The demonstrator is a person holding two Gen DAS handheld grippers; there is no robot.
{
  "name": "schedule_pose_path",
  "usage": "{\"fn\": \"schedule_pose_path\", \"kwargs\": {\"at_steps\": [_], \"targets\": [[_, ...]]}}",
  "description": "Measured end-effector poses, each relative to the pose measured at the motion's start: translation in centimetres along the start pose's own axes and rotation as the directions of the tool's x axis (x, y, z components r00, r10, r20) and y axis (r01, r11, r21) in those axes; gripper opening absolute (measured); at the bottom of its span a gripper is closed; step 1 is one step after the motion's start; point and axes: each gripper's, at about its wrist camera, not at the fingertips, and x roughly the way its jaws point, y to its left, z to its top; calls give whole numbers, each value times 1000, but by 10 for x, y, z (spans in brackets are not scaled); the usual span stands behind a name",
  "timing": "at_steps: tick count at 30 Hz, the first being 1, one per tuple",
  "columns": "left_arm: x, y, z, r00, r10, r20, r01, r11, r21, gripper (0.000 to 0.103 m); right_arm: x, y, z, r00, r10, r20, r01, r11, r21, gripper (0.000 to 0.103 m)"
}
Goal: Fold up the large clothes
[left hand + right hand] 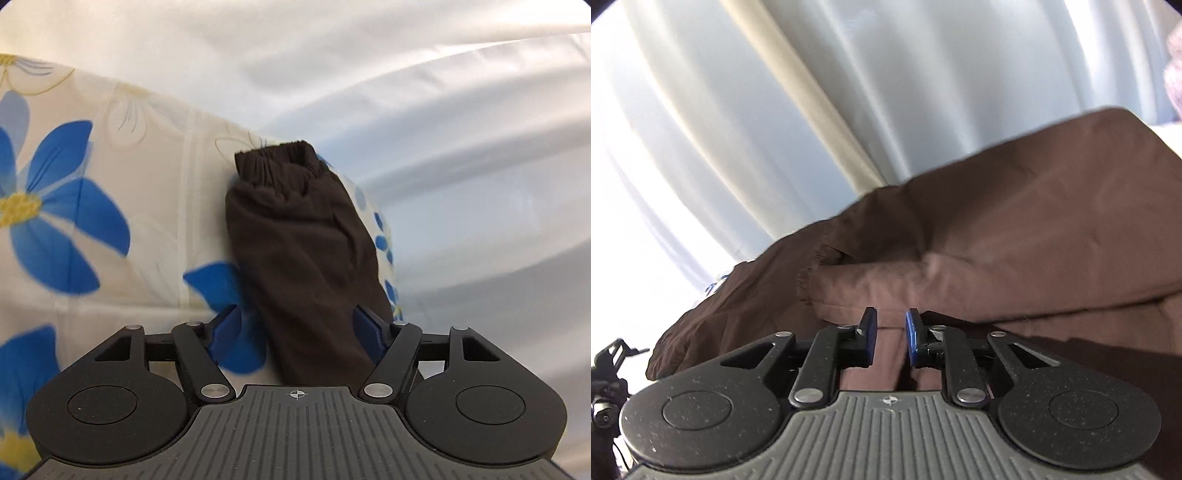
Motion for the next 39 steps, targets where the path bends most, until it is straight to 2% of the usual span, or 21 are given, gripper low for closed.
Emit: {"fn": "schedule_pose_path", "kwargs": {"at_steps": [3, 6, 7, 11, 13, 15, 17, 19, 20, 24, 25, 27, 28, 29, 30, 31, 32, 33, 35, 37, 39], "targets": [[9, -1, 12, 1000, 1, 25, 0, 1000, -10, 63, -4, -5, -2, 1000, -18, -9, 19, 999, 29, 16], [19, 4, 19, 1000, 11, 6, -11, 999, -32, 32, -7, -7, -6, 999, -34, -11, 35, 999, 31, 16], [20, 9, 21, 1000, 19, 2, -18, 999, -35, 26, -6, -8, -7, 999, -39, -12, 39, 999, 27, 16], [17, 15, 24, 1000, -18, -11, 17, 998, -59, 15, -6, -10, -13, 998, -51, -21, 51, 998, 24, 16], [6, 8, 24, 999, -43, 12, 43, 999, -15, 11, -6, -10, -14, 998, -56, -21, 57, 998, 21, 16], [-14, -12, 19, 993, -110, 52, 105, 992, 76, 9, -7, -9, -13, 998, -58, -20, 58, 998, 21, 16], [-40, -43, 10, 978, -196, 74, 176, 960, 217, 8, -9, -8, -12, 998, -58, -14, 58, 998, 20, 16], [-63, -80, -7, 960, -273, 58, 233, 898, 373, 8, -12, -7, -10, 998, -60, -4, 60, 998, 22, 16], [-76, -102, -21, 950, -311, 35, 261, 848, 462, 8, -14, -6, -9, 998, -59, 3, 59, 998, 24, 16], [-118, -176, -99, 875, -455, -162, 437, 602, 669, 8, -28, -4, -5, 998, -45, 38, 44, 999, 24, 16], [-125, -191, -126, 851, -475, -223, 482, 537, 693, 8, -31, -4, -4, 998, -42, 47, 41, 999, 26, 16], [-133, -212, -178, 819, -473, -325, 536, 431, 726, 11, -37, -4, -2, 997, -36, 64, 34, 999, 37, 16], [-134, -219, -207, 805, -461, -373, 558, 377, 739, 18, -41, -4, -1, 997, -32, 71, 29, 999, 43, 17], [-132, -223, -233, 798, -442, -410, 574, 347, 742, 24, -44, -4, 0, 997, -28, 78, 24, 999, 47, 16], [-127, -225, -260, 789, -417, -451, 593, 325, 737, 42, -47, -4, 1, 996, -25, 83, 21, 999, 50, 16], [-120, -224, -283, 779, -388, -493, 614, 315, 723, 72, -50, -5, 1, 996, -23, 88, 18, 999, 51, 16], [-110, -221, -307, 778, -343, -526, 624, 325, 711, 85, -52, -7, 1, 996, -22, 89, 18, 998, 53, 16], [-101, -215, -323, 787, -300, -540, 617, 344, 708, 91, -54, -9, 2, 996, -27, 90, 22, 998, 57, 16], [-89, -200, -344, 806, -220, -549, 589, 388, 709, 89, -58, -15, 2, 996, -30, 88, 24, 997, 75, 16], [-72, -192, -339, 841, -177, -511, 534, 424, 732, 89, -59, -21, 3, 996, -37, 78, 29, 995, 99, 17], [-68, -182, -326, 882, -157, -444, 465, 433, 772, 89, -58, -29, 6, 998, -22, 60, 14, 992, 129, 17]]}}
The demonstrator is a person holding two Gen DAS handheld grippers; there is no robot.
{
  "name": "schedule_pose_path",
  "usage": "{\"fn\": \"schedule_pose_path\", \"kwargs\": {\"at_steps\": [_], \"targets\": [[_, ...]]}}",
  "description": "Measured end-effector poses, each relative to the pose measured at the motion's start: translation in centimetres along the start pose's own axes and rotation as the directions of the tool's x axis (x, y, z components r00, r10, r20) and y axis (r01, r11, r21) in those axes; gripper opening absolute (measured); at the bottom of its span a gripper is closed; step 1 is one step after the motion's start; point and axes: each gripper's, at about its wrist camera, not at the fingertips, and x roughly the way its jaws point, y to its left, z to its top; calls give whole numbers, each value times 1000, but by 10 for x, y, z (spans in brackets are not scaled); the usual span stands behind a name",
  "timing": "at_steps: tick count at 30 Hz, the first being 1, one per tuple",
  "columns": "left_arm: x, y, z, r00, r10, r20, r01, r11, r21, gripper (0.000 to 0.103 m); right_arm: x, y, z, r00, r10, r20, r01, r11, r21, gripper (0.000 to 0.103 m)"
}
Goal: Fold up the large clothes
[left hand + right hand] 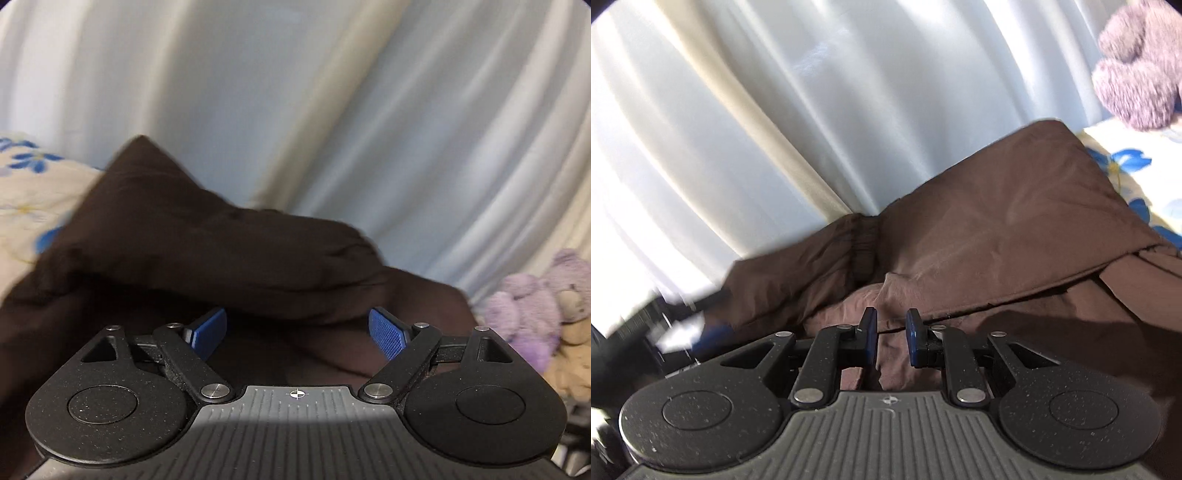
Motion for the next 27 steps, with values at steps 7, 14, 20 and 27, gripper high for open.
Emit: {"fn": "schedule_pose_path", "kwargs": {"at_steps": [7, 14, 20, 27], "targets": [[0, 63, 9, 962, 271, -20, -271, 961, -45, 88, 43, 0, 24, 981, 182, -71, -169, 971, 167, 53], [8, 80, 2, 951, 308, -39, -309, 949, -56, 86, 123, 18, 44, 968, 221, -121, -170, 927, 333, 59], [-6, 75, 3, 948, 316, -32, -317, 946, -68, 86, 120, 36, 57, 980, 177, -86, -148, 951, 271, 19], [-16, 71, -1, 951, 308, -37, -310, 949, -58, 88, 31, 27, 40, 993, 72, 98, -83, 990, 117, 18]]}}
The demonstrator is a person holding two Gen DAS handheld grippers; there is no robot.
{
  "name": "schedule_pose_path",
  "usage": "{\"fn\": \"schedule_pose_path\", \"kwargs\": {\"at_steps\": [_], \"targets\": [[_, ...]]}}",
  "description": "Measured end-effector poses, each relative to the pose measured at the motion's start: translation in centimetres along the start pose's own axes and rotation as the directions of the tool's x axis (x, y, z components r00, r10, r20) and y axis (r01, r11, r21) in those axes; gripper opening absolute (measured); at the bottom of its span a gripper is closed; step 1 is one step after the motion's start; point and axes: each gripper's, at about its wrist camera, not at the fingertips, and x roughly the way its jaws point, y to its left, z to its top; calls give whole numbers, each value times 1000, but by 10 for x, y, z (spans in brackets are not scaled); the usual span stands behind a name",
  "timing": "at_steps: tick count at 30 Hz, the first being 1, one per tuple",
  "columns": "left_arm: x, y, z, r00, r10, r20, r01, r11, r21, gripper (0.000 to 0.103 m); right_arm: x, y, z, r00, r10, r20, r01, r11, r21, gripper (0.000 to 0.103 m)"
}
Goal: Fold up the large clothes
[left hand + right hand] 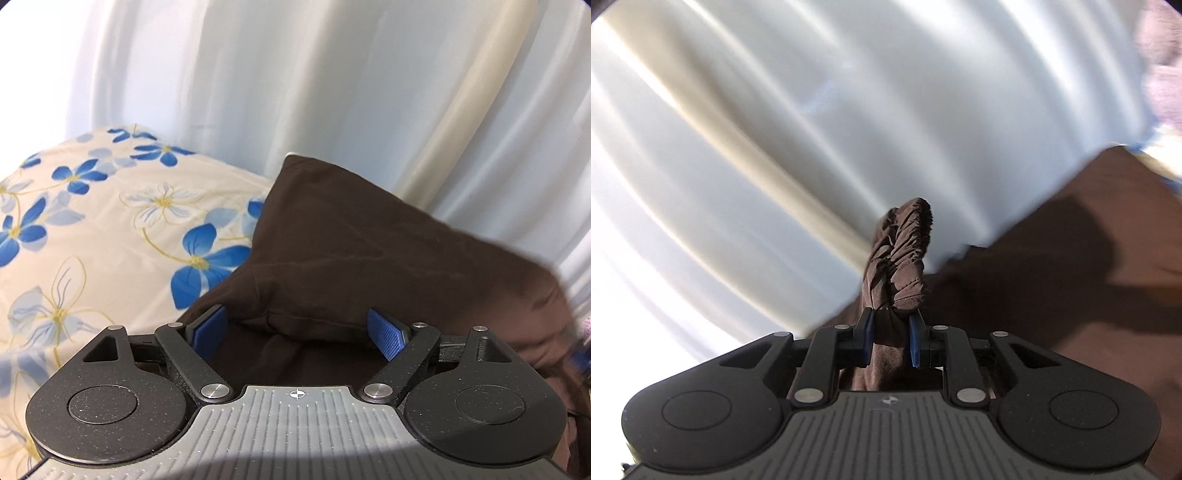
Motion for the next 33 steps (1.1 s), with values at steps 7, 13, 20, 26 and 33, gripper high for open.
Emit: {"fn": "schedule_pose_path", "kwargs": {"at_steps": [7, 13, 20, 26, 33], "targets": [[-20, -29, 11, 995, -89, 54, 86, 994, 61, 89, 21, -41, -28, 984, -135, -115, 136, 991, 1, 23], [-1, -70, 18, 990, -137, 42, 126, 974, 188, 91, -20, -51, -21, 992, -86, -89, 98, 985, 144, 60], [47, -117, 9, 969, -237, -73, 247, 946, 209, 91, -37, -75, -48, 988, -51, -144, 93, 948, 304, 65], [68, -128, -7, 971, -204, -127, 229, 947, 226, 91, -9, -71, -41, 993, -13, -116, 53, 935, 351, 54], [77, -137, -11, 966, -211, -148, 242, 940, 239, 93, 6, -68, -26, 986, -89, -138, 114, 976, 185, 22]]}}
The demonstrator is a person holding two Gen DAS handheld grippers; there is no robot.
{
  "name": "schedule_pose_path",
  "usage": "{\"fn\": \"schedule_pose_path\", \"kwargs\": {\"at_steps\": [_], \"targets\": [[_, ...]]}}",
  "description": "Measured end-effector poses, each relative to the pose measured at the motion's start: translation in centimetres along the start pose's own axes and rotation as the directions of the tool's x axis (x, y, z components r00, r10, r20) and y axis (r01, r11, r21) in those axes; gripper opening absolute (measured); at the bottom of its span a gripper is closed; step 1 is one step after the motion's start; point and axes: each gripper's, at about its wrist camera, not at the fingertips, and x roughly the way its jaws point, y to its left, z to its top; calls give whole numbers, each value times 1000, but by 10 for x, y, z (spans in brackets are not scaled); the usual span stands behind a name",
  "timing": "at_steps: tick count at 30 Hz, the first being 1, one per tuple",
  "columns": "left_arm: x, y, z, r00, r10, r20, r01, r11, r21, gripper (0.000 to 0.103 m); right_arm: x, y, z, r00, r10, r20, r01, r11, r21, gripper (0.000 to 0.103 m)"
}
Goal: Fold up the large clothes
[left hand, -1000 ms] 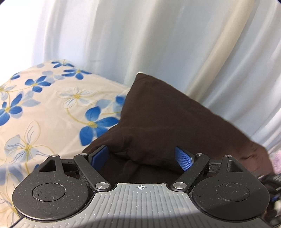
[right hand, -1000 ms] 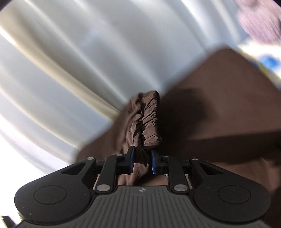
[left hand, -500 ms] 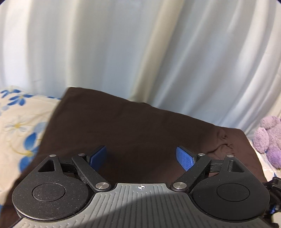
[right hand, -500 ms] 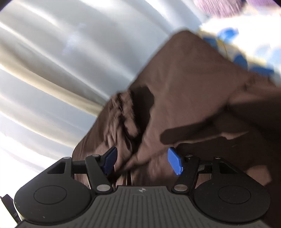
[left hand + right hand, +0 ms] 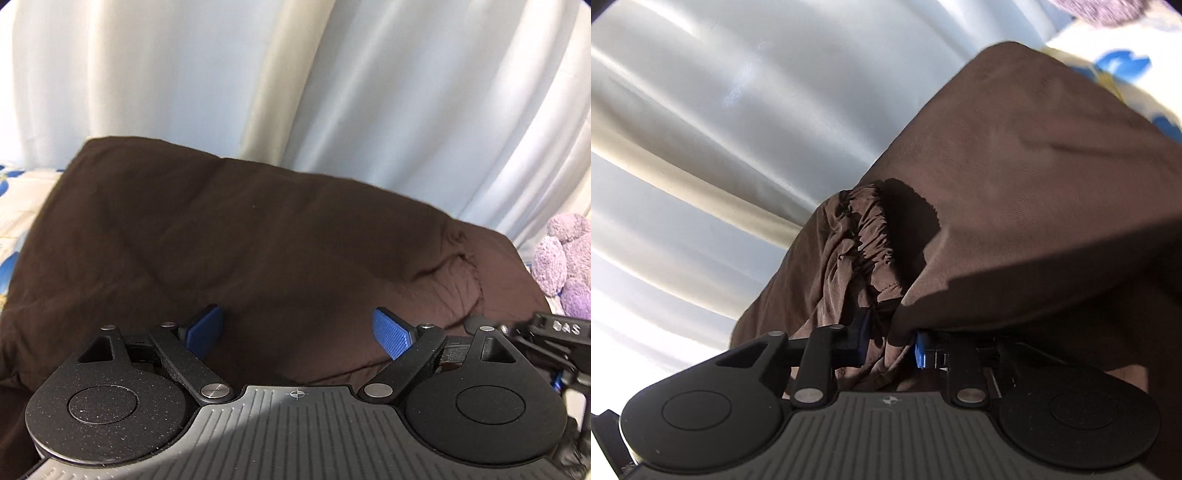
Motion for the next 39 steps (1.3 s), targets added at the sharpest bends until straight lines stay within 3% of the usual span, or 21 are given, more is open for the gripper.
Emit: {"fn": "schedule_pose_path", "kwargs": {"at_steps": [4, 7, 10, 12, 14, 17, 21, 24, 27, 33, 35, 37, 39], "targets": [[5, 4, -6, 1000, 4, -15, -4, 1000, 14, 94, 7, -12, 6, 1000, 11, -2, -11, 999, -31, 23], [-6, 15, -4, 1000, 4, -25, -5, 1000, -31, 94, -13, -18, -5, 999, 23, -32, -25, 998, -65, 36], [-27, 23, 5, 999, 3, 37, -1, 998, -55, 94, -53, -9, -18, 998, 23, -54, -33, 981, -190, 37], [-31, 22, 14, 996, 34, 77, -31, 999, -45, 94, -76, 4, -23, 999, 46, -13, -48, 951, -304, 36], [-22, 19, 18, 993, 81, 87, -78, 996, -35, 95, -87, 22, -25, 996, 36, 80, -1, 913, -407, 31], [-1, 22, 11, 987, 142, 81, -138, 989, -46, 96, -71, 49, -26, 984, 9, 175, 81, 863, -498, 31], [7, 30, -11, 976, 156, 152, -157, 988, -2, 103, -33, 67, -38, 982, -29, 186, 138, 787, -601, 31], [9, 35, -20, 976, 140, 165, -147, 989, 32, 103, -5, 51, -46, 979, -92, 179, 185, 768, -614, 34], [12, 39, -27, 973, 129, 191, -134, 991, 18, 103, 1, 36, -59, 973, -76, 219, 203, 738, -644, 38], [4, 44, -45, 966, 111, 231, -116, 993, 8, 103, 20, 56, -61, 957, -126, 260, 273, 685, -675, 39], [3, 44, -45, 966, 110, 234, -116, 993, 9, 103, 16, 61, -61, 952, -135, 276, 292, 674, -678, 43], [4, 40, -41, 964, 121, 235, -130, 991, 21, 103, 19, 65, -63, 938, -157, 310, 332, 665, -669, 59], [5, 37, -41, 963, 130, 236, -141, 989, 31, 103, 16, 62, -61, 929, -171, 329, 354, 670, -652, 65]]}}
